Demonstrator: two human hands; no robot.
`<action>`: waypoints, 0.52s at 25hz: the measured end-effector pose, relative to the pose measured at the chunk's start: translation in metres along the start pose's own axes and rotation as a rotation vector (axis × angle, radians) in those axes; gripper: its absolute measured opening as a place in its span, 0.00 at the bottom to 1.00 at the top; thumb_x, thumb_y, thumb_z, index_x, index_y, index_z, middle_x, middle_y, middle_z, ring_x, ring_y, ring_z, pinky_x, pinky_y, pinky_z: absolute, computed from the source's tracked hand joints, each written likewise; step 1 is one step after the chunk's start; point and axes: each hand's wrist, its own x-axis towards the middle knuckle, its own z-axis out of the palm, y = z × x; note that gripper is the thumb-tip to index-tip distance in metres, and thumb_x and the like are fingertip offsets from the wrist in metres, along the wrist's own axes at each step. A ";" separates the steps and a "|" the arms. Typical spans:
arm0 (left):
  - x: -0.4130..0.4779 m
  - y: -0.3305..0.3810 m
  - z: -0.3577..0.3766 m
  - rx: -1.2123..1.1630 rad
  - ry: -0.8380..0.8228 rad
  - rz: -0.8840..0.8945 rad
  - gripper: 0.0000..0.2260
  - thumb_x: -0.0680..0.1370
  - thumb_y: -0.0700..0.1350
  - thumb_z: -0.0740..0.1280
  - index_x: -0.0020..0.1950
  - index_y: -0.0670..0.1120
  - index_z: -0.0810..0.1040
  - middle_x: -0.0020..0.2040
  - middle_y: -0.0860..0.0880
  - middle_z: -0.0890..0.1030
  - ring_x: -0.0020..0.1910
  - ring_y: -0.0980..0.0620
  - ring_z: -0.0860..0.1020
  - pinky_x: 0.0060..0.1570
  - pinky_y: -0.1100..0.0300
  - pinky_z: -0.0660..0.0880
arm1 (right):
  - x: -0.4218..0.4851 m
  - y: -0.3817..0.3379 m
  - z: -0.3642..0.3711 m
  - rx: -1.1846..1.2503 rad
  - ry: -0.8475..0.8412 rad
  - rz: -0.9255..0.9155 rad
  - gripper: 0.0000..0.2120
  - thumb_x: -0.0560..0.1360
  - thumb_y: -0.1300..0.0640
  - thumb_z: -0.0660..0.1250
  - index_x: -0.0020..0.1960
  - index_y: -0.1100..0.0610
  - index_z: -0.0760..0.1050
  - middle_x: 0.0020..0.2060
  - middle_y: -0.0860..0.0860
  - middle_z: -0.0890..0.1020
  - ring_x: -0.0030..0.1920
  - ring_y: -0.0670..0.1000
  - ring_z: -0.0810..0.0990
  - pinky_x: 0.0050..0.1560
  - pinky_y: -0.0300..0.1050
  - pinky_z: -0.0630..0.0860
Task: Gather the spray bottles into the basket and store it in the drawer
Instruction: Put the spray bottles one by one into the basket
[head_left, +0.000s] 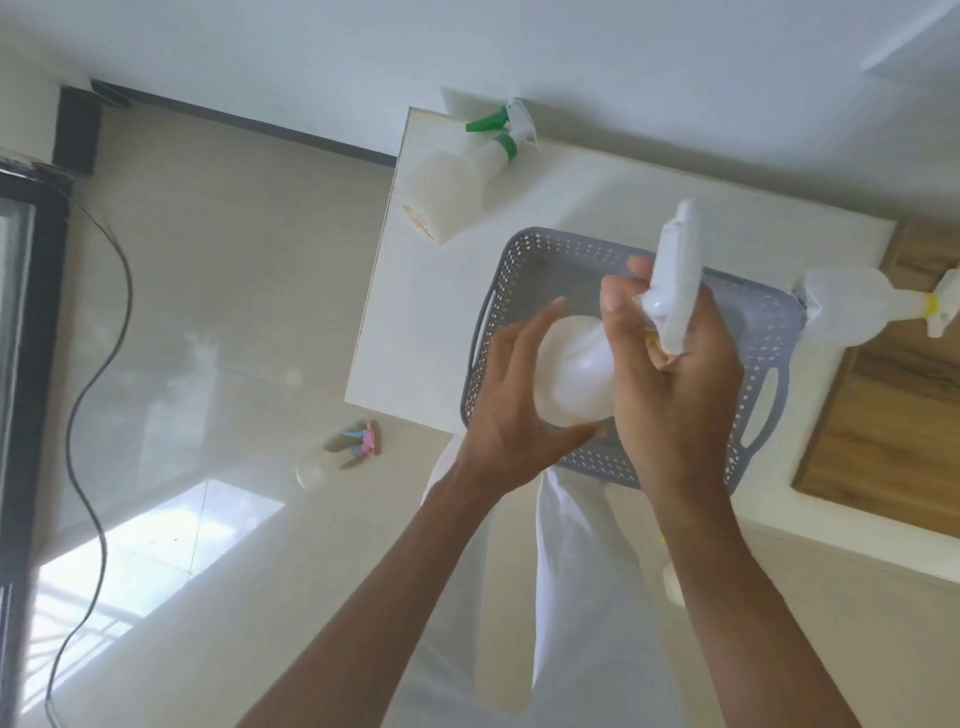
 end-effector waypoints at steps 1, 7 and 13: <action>0.004 -0.005 0.008 0.020 -0.004 -0.017 0.44 0.66 0.55 0.80 0.75 0.43 0.65 0.70 0.48 0.71 0.69 0.52 0.69 0.66 0.73 0.64 | 0.004 0.008 0.002 -0.026 -0.007 -0.027 0.12 0.80 0.53 0.71 0.62 0.55 0.80 0.49 0.35 0.84 0.52 0.30 0.81 0.54 0.26 0.74; 0.049 -0.040 0.020 0.078 0.043 -0.001 0.40 0.66 0.50 0.81 0.72 0.37 0.69 0.69 0.43 0.76 0.67 0.47 0.75 0.63 0.77 0.64 | 0.028 0.056 0.011 -0.139 -0.060 -0.136 0.14 0.77 0.55 0.74 0.60 0.59 0.80 0.52 0.52 0.85 0.55 0.53 0.84 0.58 0.57 0.82; 0.076 -0.067 0.016 0.173 0.035 0.045 0.41 0.63 0.46 0.82 0.71 0.33 0.70 0.68 0.38 0.75 0.69 0.42 0.74 0.68 0.61 0.70 | 0.045 0.072 0.037 -0.147 -0.021 -0.170 0.10 0.75 0.60 0.76 0.56 0.61 0.82 0.47 0.51 0.86 0.49 0.52 0.86 0.53 0.57 0.83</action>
